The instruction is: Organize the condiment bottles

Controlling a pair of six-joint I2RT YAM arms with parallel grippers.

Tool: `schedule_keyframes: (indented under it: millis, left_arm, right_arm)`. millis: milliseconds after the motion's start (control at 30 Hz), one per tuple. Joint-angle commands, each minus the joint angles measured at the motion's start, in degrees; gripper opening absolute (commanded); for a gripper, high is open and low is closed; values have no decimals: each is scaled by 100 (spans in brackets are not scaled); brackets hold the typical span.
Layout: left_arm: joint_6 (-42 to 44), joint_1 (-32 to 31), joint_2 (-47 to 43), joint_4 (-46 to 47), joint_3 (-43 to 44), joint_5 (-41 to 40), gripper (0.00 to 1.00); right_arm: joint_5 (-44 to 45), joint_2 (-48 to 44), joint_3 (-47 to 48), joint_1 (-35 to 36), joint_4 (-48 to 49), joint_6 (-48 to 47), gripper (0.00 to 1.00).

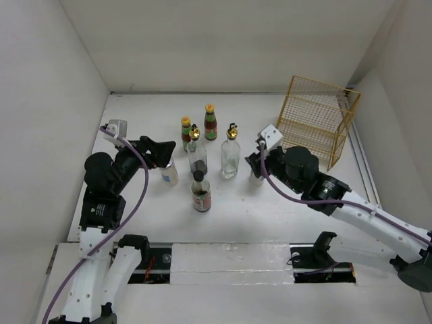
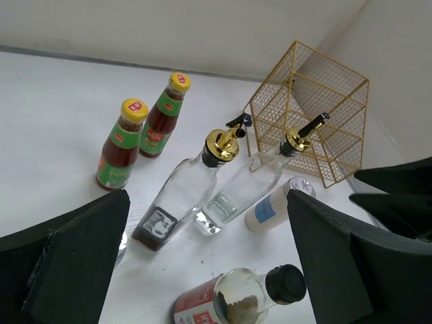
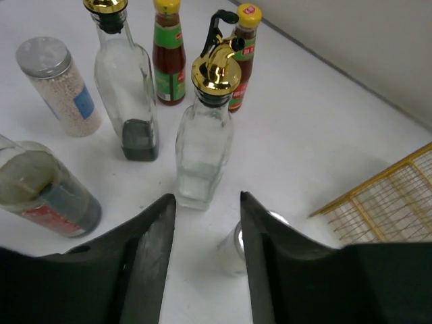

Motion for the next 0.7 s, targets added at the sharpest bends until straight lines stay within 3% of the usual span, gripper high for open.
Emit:
schedule_keyframes:
  millis: [0, 33, 67, 167, 200, 233, 267, 300, 333, 433, 600, 667]
  left_arm:
    - [134, 29, 4, 136, 94, -30, 100]
    - [134, 29, -57, 136, 94, -30, 100]
    - [134, 29, -57, 136, -10, -30, 99]
    - [81, 29, -215, 374, -178, 154, 85]
    - [160, 29, -215, 313, -117, 154, 63]
    - [160, 29, -215, 312, -117, 102, 54]
    - [213, 29, -311, 260, -117, 101, 43]
    - [213, 29, -312, 259, -117, 101, 34]
    - [213, 29, -312, 259, -117, 101, 27]
    - [213, 29, -312, 259, -117, 101, 29]
    - [213, 29, -312, 207, -178, 31, 69]
    - [213, 29, -312, 207, -178, 31, 72]
  right_arm:
    - [212, 109, -13, -16, 589, -11, 44]
    - [213, 109, -13, -16, 711, -11, 26]
    - [274, 275, -13, -16, 713, -11, 0]
    - [326, 557, 197, -16, 713, -82, 0]
    - [327, 758, 302, -16, 713, -82, 6]
    - [405, 855, 303, -16, 782, -82, 18]
    - [467, 952, 382, -16, 783, -82, 34]
    - [467, 1145, 487, -16, 783, -82, 63]
    - [467, 1234, 488, -16, 783, -82, 73]
    - [354, 1610, 697, -103, 783, -134, 90]
    - [221, 2218, 1059, -104, 896, -187, 94]
    - [317, 2489, 1190, -104, 959, -187, 94]
